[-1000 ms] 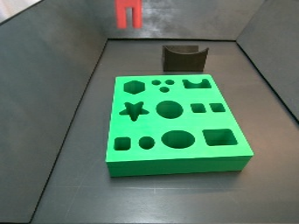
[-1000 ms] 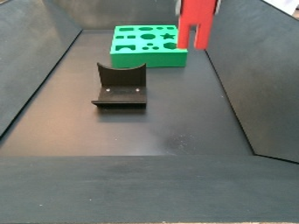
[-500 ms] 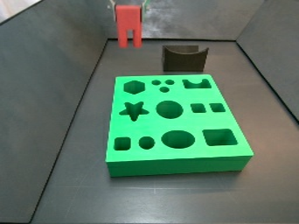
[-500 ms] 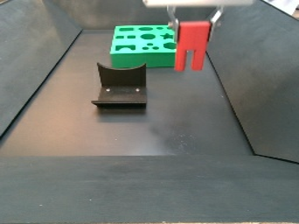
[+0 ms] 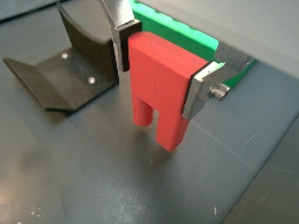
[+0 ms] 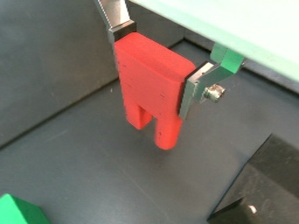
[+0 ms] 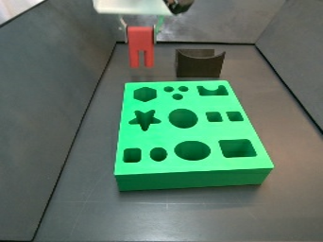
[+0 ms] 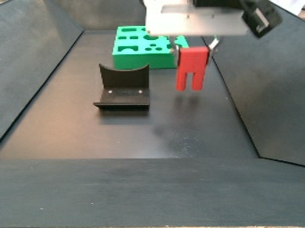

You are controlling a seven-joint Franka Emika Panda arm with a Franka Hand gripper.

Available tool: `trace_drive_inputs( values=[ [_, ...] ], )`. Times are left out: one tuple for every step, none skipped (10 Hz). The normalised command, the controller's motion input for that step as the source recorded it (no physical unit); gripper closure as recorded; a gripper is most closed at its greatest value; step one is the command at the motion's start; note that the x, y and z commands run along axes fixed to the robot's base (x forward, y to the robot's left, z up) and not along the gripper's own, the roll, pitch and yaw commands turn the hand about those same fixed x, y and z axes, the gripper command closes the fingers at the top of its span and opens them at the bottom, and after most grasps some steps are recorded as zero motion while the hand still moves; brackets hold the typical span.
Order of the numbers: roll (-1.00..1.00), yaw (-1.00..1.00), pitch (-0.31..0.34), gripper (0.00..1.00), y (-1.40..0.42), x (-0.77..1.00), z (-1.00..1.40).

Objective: Pick up the square-circle object. Move up. Rotate the square-circle object. Move to above the board. Insert the square-circle object.
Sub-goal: Rotate the square-circle object.

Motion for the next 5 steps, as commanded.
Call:
trace_drive_inputs(
  values=[
    [-0.23,-0.04,-0.059,1.0,0.02,0.03,-0.53],
    [-0.23,-0.04,-0.056,1.0,0.02,0.03,-0.44],
    [-0.24,-0.04,-0.041,1.0,0.01,0.02,-0.27],
    [-0.24,-0.04,-0.041,1.0,0.01,0.02,-0.27],
    [-0.24,-0.04,-0.032,1.0,0.01,0.01,-0.27]
  ],
)
